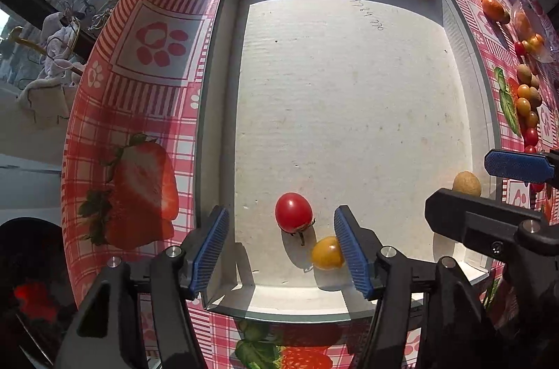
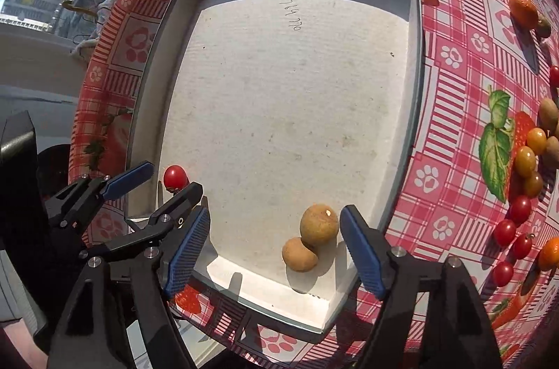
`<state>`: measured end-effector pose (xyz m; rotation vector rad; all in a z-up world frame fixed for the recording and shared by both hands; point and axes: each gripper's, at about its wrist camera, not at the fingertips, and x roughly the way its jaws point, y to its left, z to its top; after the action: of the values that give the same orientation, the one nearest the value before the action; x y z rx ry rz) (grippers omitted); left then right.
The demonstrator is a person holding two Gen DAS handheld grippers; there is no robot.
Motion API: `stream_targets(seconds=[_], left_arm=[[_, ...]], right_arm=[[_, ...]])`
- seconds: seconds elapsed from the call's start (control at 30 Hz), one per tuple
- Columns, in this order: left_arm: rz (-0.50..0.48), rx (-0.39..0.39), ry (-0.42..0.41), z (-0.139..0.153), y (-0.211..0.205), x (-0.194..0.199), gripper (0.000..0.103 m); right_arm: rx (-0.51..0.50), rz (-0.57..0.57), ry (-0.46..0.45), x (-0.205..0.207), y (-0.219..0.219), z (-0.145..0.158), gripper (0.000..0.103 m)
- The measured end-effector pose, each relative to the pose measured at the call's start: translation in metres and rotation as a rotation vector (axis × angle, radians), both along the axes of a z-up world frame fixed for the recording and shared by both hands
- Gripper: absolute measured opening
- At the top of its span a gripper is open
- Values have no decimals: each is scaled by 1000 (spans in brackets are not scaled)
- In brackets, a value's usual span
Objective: Organize fruits
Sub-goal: 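Move both tools back over the fruit rows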
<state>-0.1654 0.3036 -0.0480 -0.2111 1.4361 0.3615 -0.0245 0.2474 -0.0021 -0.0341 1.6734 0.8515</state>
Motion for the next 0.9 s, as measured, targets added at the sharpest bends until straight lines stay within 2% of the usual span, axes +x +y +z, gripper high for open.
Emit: stream_targets(seconds=[0.03,0.17,0.3,0.5,0.77,0.9], left_arm=[[2,-12,-16,3,-1,-1,82],[-20,-14,-19,12,-13,2,82],[-76,-16,-23,19,-40,11,82],[-171,-23,-42,30,-80,27,82],[-313,-42,-90,52,-143,55,82],[-380,-60,-94,50,-170,68,82]], right_arm=[[4,-11,-9,2,-1,5,88],[35,-57,-7,9,-13,19,89],[20,-105,-12,12,-38,23,90],[-28,-194,11,12,-93,8,90],[-120,-340,54,4,-188,-15,91],[-170,-419,75,-2,-236,-26,91]])
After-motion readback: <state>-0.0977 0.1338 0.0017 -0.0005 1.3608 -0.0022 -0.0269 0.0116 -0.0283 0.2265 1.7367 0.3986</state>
